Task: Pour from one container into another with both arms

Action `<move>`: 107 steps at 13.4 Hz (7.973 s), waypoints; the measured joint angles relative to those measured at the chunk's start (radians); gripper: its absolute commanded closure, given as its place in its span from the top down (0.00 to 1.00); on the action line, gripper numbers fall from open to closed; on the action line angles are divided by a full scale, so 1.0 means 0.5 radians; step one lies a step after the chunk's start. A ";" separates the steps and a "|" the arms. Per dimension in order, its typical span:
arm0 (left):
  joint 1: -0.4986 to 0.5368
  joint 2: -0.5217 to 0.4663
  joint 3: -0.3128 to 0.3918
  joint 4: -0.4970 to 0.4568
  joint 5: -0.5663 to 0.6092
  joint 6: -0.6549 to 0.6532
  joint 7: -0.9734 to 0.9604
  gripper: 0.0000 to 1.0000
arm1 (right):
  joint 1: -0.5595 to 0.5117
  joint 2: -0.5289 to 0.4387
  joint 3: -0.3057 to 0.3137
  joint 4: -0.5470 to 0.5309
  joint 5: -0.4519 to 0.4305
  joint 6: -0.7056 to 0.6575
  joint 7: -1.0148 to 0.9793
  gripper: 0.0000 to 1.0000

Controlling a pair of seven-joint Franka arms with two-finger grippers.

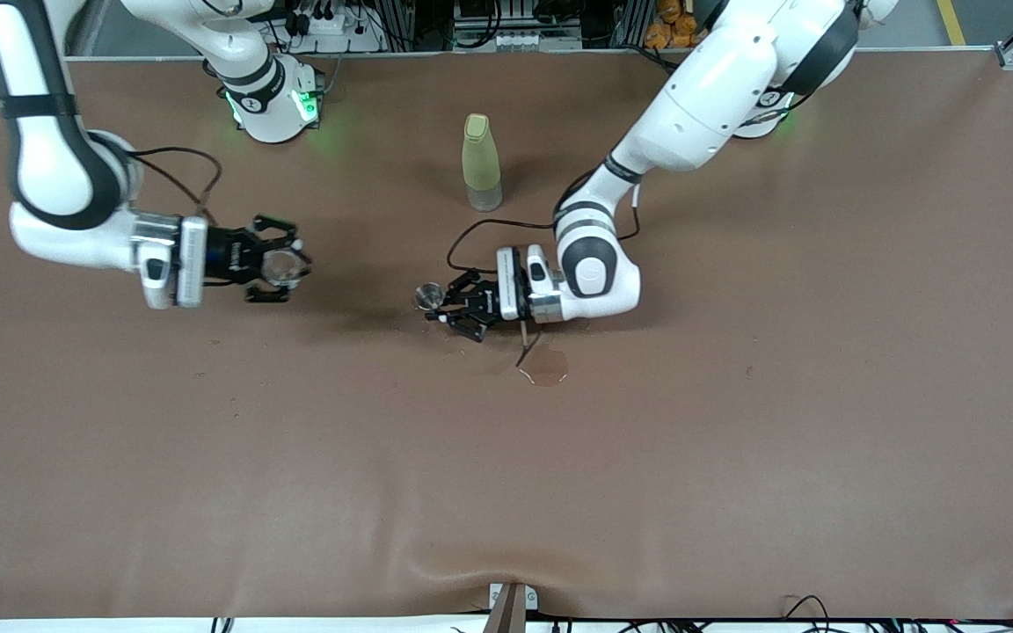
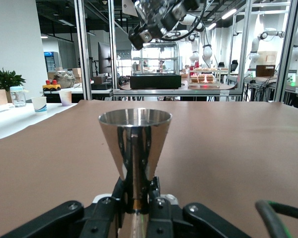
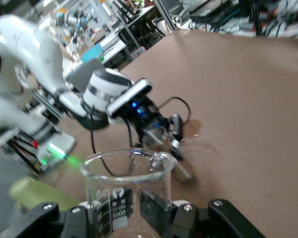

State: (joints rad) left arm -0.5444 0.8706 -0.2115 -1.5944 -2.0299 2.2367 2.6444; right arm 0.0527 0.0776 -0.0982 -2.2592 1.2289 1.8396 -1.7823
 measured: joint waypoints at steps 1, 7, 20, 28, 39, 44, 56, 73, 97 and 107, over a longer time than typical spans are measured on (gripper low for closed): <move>0.050 -0.042 0.000 -0.048 0.080 -0.015 -0.014 0.00 | -0.050 0.032 0.000 0.032 -0.019 -0.016 -0.157 0.00; 0.454 -0.399 0.002 -0.517 0.475 -0.355 -0.050 0.00 | -0.392 0.517 -0.001 0.167 -0.081 -0.404 -1.027 0.00; 1.909 -0.628 0.014 -0.933 1.873 -1.263 -0.159 0.00 | -0.759 1.272 -0.001 0.588 -0.310 -0.610 -1.867 0.00; 2.537 -0.385 0.015 -0.781 2.271 -1.390 -0.157 0.00 | -0.758 1.589 0.025 0.816 -0.311 -0.604 -1.903 0.00; 2.581 -0.068 0.017 -0.521 2.335 -1.390 -0.153 0.00 | -0.760 1.635 0.023 0.881 -0.311 -0.608 -1.901 1.00; 2.582 -0.005 0.017 -0.476 2.365 -1.390 -0.153 0.30 | -0.773 1.635 0.018 0.934 -0.311 -0.611 -1.904 1.00; 2.612 -0.002 0.018 -0.287 2.486 -1.401 -0.226 1.00 | -0.844 1.225 -0.102 1.287 -0.785 -0.741 -0.870 1.00; 2.419 -0.558 -0.088 0.244 3.199 -1.513 -1.613 1.00 | 0.019 0.270 -0.487 1.294 -1.713 -0.559 2.417 1.00; 1.420 -1.159 -0.099 0.187 3.941 -1.533 -5.109 1.00 | -0.338 0.024 0.252 1.549 -2.399 -0.582 3.343 1.00; 1.337 -1.244 -0.085 0.354 3.982 -1.530 -5.117 1.00 | -0.338 -0.094 0.259 1.476 -2.405 -0.588 3.390 1.00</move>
State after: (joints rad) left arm 0.1243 0.2486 -0.2540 -1.4174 -0.0387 1.4718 0.0859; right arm -0.1162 0.0308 0.0312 -1.5213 0.0264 1.5458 -0.0875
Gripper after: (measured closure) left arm 0.000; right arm 0.000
